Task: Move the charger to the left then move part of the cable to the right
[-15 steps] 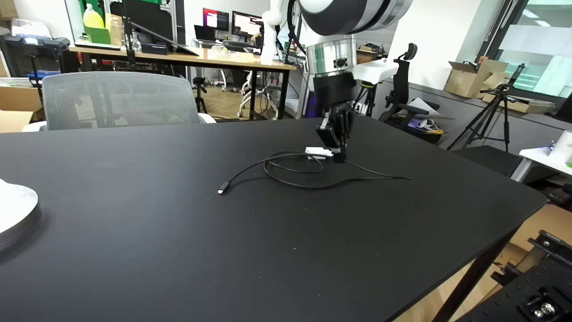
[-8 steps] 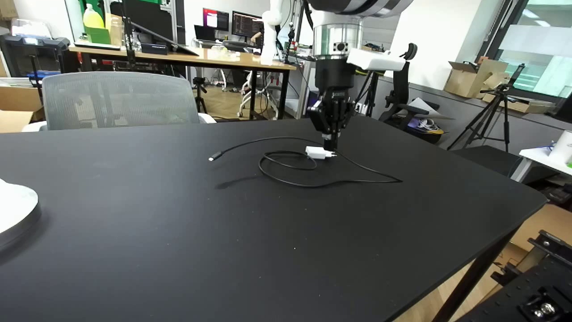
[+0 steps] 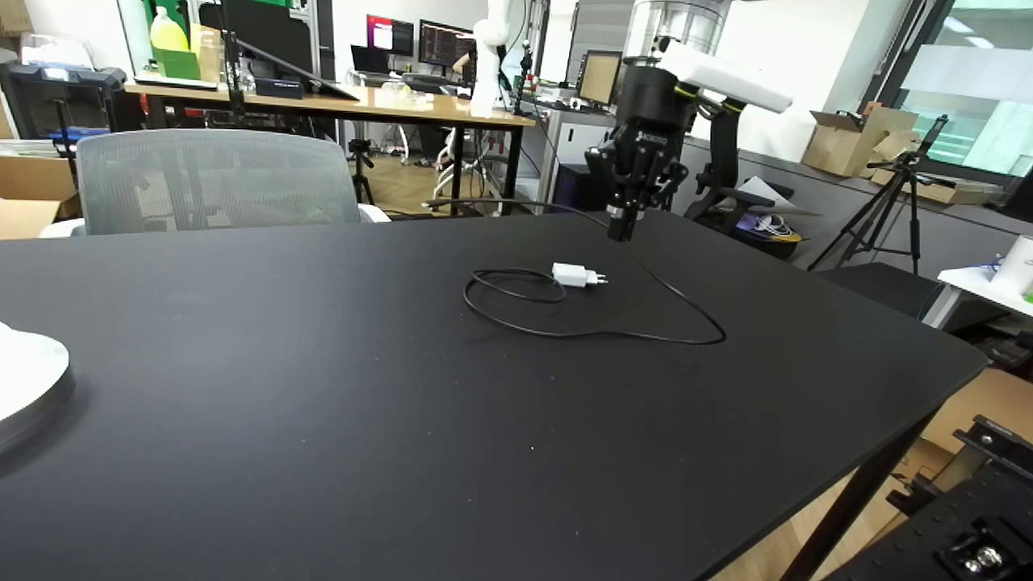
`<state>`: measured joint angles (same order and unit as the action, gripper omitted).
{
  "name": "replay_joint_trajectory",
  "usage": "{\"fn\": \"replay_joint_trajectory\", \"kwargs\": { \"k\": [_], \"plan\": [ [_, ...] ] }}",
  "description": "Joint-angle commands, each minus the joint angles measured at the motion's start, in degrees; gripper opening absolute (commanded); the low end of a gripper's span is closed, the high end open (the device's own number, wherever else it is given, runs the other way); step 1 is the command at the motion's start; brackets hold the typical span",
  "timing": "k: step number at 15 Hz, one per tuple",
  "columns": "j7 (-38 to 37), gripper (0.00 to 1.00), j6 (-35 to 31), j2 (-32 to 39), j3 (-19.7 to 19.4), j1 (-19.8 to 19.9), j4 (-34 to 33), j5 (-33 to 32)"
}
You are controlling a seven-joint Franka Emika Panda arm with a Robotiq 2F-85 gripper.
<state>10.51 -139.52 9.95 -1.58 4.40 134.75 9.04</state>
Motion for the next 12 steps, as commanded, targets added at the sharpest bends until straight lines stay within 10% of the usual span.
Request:
{"fn": "replay_joint_trajectory", "kwargs": {
  "k": [1, 12],
  "plan": [
    [-0.6, 0.01, -2.7, -2.2, -2.6, 3.7, 4.8, 4.9],
    [-0.2, 0.01, -3.3, 6.6, -7.8, 15.7, 1.5, 27.0]
  ]
}}
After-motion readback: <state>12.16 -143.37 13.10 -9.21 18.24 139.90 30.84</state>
